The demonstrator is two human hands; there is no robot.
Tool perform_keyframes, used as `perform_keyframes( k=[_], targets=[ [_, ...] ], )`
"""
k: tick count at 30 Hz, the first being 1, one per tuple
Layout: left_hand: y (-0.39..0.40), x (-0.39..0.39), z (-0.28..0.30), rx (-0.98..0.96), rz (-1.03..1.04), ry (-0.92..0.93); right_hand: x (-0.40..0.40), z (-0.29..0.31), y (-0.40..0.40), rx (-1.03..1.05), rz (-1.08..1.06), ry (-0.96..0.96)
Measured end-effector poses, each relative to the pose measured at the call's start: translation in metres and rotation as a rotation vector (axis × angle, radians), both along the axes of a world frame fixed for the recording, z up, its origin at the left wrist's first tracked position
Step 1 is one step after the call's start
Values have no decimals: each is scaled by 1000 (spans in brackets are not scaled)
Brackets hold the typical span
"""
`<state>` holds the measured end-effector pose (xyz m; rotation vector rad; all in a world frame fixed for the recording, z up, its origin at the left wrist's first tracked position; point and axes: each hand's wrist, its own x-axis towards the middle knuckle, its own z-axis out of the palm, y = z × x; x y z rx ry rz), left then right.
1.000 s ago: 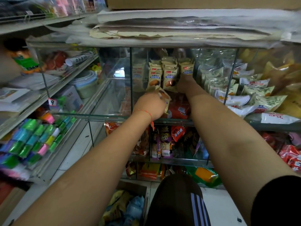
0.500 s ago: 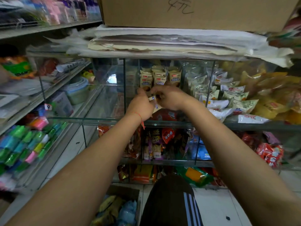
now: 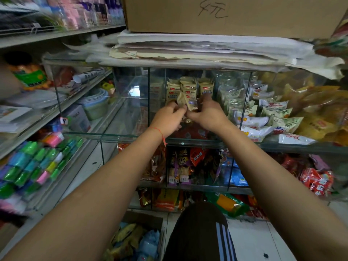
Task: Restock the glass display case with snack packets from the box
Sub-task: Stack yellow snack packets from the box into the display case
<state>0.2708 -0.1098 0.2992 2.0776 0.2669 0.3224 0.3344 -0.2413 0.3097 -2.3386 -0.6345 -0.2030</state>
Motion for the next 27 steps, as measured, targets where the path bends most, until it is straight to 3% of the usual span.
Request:
perform_keyframes(
  k=[3, 9, 27],
  targets=[
    [0, 1, 1, -40, 7, 5, -6, -3, 2, 60, 100, -62],
    [1, 1, -2, -8, 22, -14, -11, -7, -2, -67, 269, -78],
    [3, -2, -1, 50, 8, -44, -1, -9, 0, -41, 364, -111]
  ],
)
